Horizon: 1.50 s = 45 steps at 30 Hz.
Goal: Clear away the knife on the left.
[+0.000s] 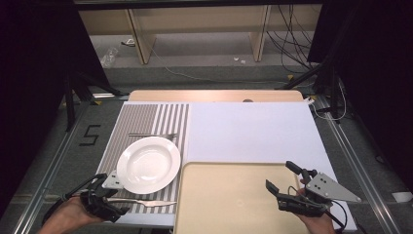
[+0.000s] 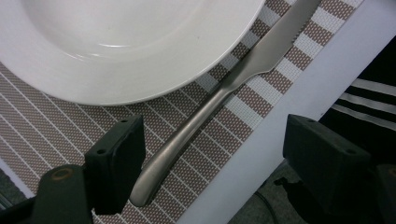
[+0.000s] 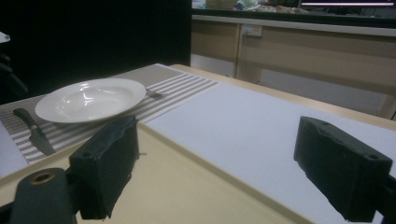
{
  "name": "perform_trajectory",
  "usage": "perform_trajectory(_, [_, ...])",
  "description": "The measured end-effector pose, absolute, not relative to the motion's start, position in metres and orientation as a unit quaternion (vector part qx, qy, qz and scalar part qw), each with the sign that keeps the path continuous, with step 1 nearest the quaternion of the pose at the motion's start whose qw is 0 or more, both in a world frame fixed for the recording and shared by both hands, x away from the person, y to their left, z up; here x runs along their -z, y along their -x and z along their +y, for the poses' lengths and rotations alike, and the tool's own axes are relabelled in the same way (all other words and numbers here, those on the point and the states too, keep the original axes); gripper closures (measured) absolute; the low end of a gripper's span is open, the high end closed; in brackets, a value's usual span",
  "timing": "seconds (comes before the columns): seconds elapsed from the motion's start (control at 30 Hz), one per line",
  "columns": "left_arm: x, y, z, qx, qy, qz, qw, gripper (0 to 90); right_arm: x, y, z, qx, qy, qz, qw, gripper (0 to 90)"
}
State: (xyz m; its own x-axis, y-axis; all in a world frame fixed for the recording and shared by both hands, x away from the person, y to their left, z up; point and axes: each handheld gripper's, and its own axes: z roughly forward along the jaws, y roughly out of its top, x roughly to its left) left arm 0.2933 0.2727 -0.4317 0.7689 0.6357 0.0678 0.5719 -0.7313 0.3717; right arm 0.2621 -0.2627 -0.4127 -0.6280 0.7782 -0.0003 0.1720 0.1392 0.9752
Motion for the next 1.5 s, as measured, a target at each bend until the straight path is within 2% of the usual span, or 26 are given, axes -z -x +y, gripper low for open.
perform_trajectory(0.93, [0.460, -0.317, 0.271, -0.056, -0.935, 0.325, 0.130, 36.5, 0.413, -0.262, -0.261, -0.561, -0.333, 0.711, 0.263, 15.6])
perform_trajectory(1.5, [0.464, -0.321, 0.263, -0.041, -0.942, 0.312, 0.119, 50.6, 0.413, -0.263, -0.261, -0.562, -0.330, 0.712, 0.262, 15.9])
